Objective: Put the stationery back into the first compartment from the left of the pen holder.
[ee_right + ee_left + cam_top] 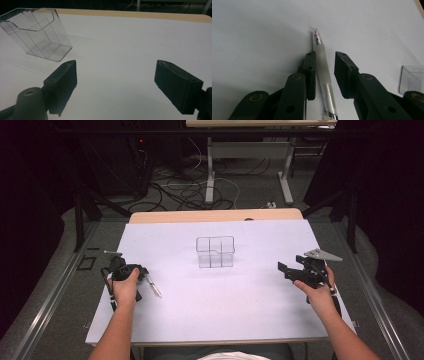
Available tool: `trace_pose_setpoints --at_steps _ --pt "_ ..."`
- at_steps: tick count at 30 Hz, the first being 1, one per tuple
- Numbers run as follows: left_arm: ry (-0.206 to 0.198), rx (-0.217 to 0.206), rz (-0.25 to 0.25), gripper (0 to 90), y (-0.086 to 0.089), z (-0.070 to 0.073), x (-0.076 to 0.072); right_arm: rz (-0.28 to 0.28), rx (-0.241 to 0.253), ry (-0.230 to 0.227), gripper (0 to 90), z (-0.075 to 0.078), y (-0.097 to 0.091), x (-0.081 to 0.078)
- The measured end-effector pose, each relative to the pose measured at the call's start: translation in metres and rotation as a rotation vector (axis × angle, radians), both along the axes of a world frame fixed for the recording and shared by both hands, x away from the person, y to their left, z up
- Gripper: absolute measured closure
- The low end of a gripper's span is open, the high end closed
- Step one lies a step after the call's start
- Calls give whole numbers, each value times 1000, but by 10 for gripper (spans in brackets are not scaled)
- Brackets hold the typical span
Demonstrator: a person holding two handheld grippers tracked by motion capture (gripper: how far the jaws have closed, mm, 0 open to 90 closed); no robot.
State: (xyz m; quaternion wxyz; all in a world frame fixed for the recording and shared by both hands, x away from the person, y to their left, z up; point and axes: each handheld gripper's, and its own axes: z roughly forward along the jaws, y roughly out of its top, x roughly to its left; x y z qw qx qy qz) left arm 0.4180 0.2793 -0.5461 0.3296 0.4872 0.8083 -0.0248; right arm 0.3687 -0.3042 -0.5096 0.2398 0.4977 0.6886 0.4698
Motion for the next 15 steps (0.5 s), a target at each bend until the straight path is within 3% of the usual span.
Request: trace_pose_setpoints --at_steps 5,6,15 --pt "2 11 18 745 -1 -1 0 3 -9 20 179 1 0 -1" --pt "2 10 20 745 -1 -1 0 7 -4 1 175 -1 0 0" --pt "13 4 28 767 -1 -1 0 9 -13 10 162 -3 2 2"
